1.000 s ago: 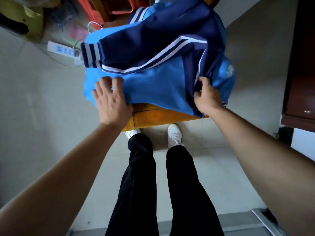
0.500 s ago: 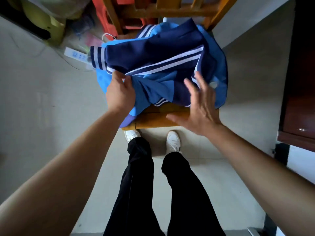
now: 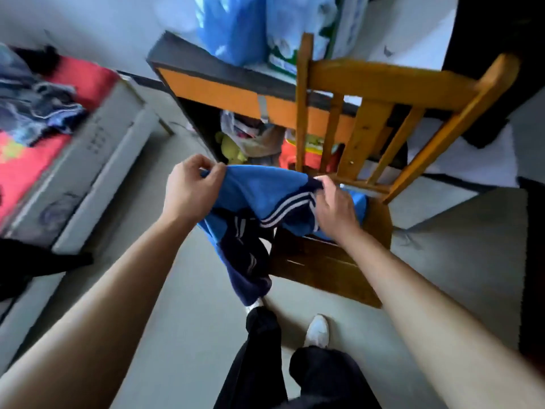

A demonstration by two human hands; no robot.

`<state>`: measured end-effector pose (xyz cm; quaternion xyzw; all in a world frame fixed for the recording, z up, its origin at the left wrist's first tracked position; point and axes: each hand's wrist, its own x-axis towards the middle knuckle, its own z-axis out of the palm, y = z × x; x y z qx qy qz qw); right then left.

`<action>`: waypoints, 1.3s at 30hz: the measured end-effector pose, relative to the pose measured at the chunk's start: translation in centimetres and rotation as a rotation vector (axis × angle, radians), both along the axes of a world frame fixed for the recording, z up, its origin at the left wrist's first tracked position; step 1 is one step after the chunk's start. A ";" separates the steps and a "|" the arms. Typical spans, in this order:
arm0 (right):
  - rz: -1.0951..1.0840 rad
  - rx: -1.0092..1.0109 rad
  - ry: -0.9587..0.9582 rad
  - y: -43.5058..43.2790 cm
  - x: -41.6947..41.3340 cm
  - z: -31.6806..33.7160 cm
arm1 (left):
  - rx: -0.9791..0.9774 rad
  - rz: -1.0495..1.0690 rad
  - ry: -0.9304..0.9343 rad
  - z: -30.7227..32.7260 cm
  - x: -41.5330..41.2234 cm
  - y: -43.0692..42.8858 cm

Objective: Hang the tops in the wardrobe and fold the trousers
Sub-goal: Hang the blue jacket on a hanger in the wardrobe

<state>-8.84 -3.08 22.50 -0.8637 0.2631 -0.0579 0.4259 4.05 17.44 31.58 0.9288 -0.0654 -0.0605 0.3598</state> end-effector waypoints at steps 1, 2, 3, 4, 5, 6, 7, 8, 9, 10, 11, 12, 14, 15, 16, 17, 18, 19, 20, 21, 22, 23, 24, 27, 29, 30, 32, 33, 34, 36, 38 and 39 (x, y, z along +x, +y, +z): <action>-0.032 0.141 -0.078 0.5 1.7 3.7 | 0.034 0.009 -0.046 1.8 0.1 1.9; -0.042 0.275 -0.137 1.3 3.3 7.3 | 0.060 0.023 -0.078 3.2 0.1 3.8; -0.034 0.410 -0.163 2.4 4.8 10.7 | 0.072 0.042 -0.103 4.4 -0.1 5.8; -0.005 0.539 -0.174 3.7 6.1 13.8 | 0.068 0.067 -0.118 5.4 -0.3 7.7; 0.027 0.639 -0.183 5.1 7.4 16.4 | 0.046 0.090 -0.117 6.2 -0.6 9.5; 0.066 0.700 -0.190 6.6 8.4 18.8 | 0.013 0.107 -0.107 6.9 -0.9 11.2; 0.113 0.729 -0.187 8.3 9.3 20.9 | -0.014 0.123 -0.100 7.5 -1.4 12.9; 0.168 0.749 -0.191 10.1 10.0 22.9 | -0.018 0.144 -0.107 8.0 -1.9 14.4; 0.229 0.774 -0.200 12.0 10.4 24.7 | -0.001 0.181 -0.130 8.4 -2.5 15.9; 0.289 0.826 -0.204 13.8 10.7 26.4 | 0.027 0.237 -0.173 8.8 -3.1 17.2; 0.353 0.879 -0.201 15.7 11.0 27.6 | 0.049 0.300 -0.229 9.2 -3.7 18.4; 0.427 0.905 -0.186 17.6 11.1 28.7 | 0.057 0.354 -0.282 9.5 -4.3 19.5; 0.559 0.928 -0.133 21.4 11.5 29.9 | 0.029 0.399 -0.334 10.1 -5.5 21.6; 0.594 0.942 -0.116 23.3 12.0 30.1 | 0.021 0.387 -0.338 10.4 -6.0 22.7; 0.619 0.949 -0.099 25.2 12.4 30.4 | 0.018 0.355 -0.335 10.5 -6.6 23.8; 0.631 0.938 -0.090 27.1 12.8 30.7 | 0.010 0.322 -0.317 10.4 -7.1 25.0; 0.640 0.910 -0.082 29.1 13.3 30.9 | -0.011 0.294 -0.291 10.3 -7.5 26.3; 0.668 0.870 -0.072 31.2 13.8 31.1 | -0.035 0.271 -0.259 10.2 -7.8 27.6; 0.701 0.838 -0.062 33.4 14.2 31.4 | -0.061 0.250 -0.230 10.0 -8.0 29.1; 0.729 0.824 -0.052 35.7 14.4 31.7 | -0.085 0.238 -0.198 9.8 -8.0 30.8; 0.747 0.835 -0.024 38.5 14.7 32.0 | -0.112 0.239 -0.171 9.6 -7.8 33.0; 0.749 0.882 0.028 40.4 15.0 32.1 | -0.138 0.241 -0.137 9.6 -7.5 34.4; 0.765 0.940 0.087 42.0 15.2 32.2 | -0.169 0.244 -0.099 9.5 -7.1 35.6; 0.934 0.995 0.194 48.9 16.0 33.1 | -0.237 0.280 0.029 9.1 -5.8 41.9; 1.088 0.853 0.147 52.6 16.7 33.6 | -0.198 0.317 0.073 8.4 -4.9 45.7; 1.158 0.753 0.125 54.5 17.0 33.8 | -0.180 0.342 0.093 8.2 -4.7 47.4; 1.278 0.607 0.106 57.7 17.5 34.2 | -0.209 0.378 0.154 8.0 -4.9 50.2; 1.333 0.541 0.102 59.1 17.9 34.4 | -0.233 0.396 0.184 8.0 -5.2 51.4; 1.403 0.456 0.095 60.5 18.4 34.8 | -0.229 0.421 0.203 8.0 -5.4 52.8; 1.558 0.162 0.030 62.8 19.8 35.4 | -0.084 0.491 0.177 8.1 -5.7 55.8; 1.681 -0.192 -0.106 64.8 21.8 35.6 | 0.125 0.603 0.112 8.6 -6.0 59.3; 1.720 -0.327 -0.155 65.6 22.9 35.6 | 0.125 0.683 0.092 9.1 -6.3 60.9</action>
